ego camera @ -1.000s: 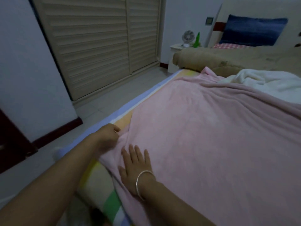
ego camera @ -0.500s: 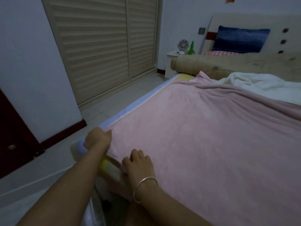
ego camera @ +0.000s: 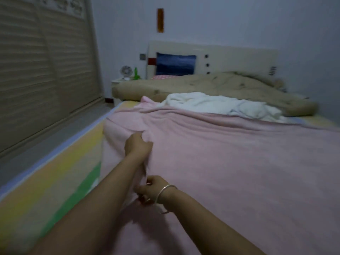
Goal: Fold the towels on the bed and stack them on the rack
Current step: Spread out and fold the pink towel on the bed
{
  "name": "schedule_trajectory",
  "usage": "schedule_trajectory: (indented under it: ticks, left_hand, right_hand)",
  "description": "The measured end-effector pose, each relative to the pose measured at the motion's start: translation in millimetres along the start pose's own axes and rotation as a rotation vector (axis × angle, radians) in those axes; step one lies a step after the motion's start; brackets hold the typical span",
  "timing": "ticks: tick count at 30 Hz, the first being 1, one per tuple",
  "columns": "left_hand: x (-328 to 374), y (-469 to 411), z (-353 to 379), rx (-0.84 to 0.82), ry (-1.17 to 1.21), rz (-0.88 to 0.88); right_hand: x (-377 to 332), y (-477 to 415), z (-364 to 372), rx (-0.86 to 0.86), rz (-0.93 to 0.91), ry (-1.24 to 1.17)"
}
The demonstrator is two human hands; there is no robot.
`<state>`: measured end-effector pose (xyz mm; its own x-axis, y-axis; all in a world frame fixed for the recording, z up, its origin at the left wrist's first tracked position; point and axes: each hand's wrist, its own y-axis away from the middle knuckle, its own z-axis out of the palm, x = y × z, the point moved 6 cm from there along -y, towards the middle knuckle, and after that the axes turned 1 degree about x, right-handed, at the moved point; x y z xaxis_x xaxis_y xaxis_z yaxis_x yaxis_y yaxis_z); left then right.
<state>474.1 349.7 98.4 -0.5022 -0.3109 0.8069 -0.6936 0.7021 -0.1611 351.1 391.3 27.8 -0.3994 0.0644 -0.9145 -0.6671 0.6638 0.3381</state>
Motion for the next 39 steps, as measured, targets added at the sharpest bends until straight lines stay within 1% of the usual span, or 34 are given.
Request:
schedule_trajectory:
  ticks: [2, 4, 5, 8, 10, 12, 14, 17, 19, 21, 24, 26, 29, 31, 33, 35, 39]
  left_hand:
    - [52, 18, 59, -0.108, 0.051, 0.097]
    - [102, 44, 120, -0.195, 0.086, 0.177]
    - [121, 58, 145, -0.224, 0.109, 0.198]
    - [168, 104, 216, -0.328, 0.197, 0.265]
    - [193, 142, 263, -0.424, 0.286, 0.272]
    - [211, 178, 305, -0.512, 0.379, 0.236]
    - [226, 210, 342, -0.595, 0.433, 0.214]
    - [254, 256, 387, -0.656, 0.409, 0.263]
    - [268, 279, 410, -0.653, 0.359, 0.26]
    - [283, 304, 433, -0.662, 0.356, 0.217]
    - [330, 363, 481, -0.697, 0.332, 0.23]
    - [373, 411, 517, -0.737, 0.274, 0.258]
    - [431, 490, 571, -0.857, 0.285, 0.298]
    - [448, 523, 593, -0.914, 0.245, 0.357]
    - [446, 537, 601, -0.913, 0.19, 0.381]
    - [426, 527, 598, -0.858, 0.084, 0.375]
    - [366, 478, 574, -0.611, -0.071, 0.287]
  right_hand:
    - [17, 20, -65, 0.048, 0.011, -0.019]
    - [39, 41, -138, 0.14, 0.026, -0.067]
    - [50, 53, -172, 0.212, 0.035, -0.139]
    - [87, 89, -269, 0.509, 0.047, -0.444]
    - [117, 115, -325, 0.609, 0.074, -0.603]
    - [141, 142, -365, 0.631, 0.106, -0.744]
    - [163, 167, -401, 0.625, 0.129, -0.829]
    - [189, 203, -445, 0.547, 0.17, -0.826]
    - [200, 226, -474, 0.519, 0.196, -0.787]
    - [211, 248, -504, 0.531, 0.227, -0.701]
    - [233, 295, -565, 0.57, 0.301, -0.508]
    - [253, 333, -612, 0.618, 0.356, -0.367]
    - [293, 396, -690, 0.665, 0.405, -0.143]
    - [318, 426, -726, 0.709, 0.44, -0.059]
    - [341, 438, -747, 0.717, 0.458, -0.02]
    - [353, 428, -750, 0.682, 0.43, 0.084]
    - [353, 390, -742, 0.615, 0.393, 0.513]
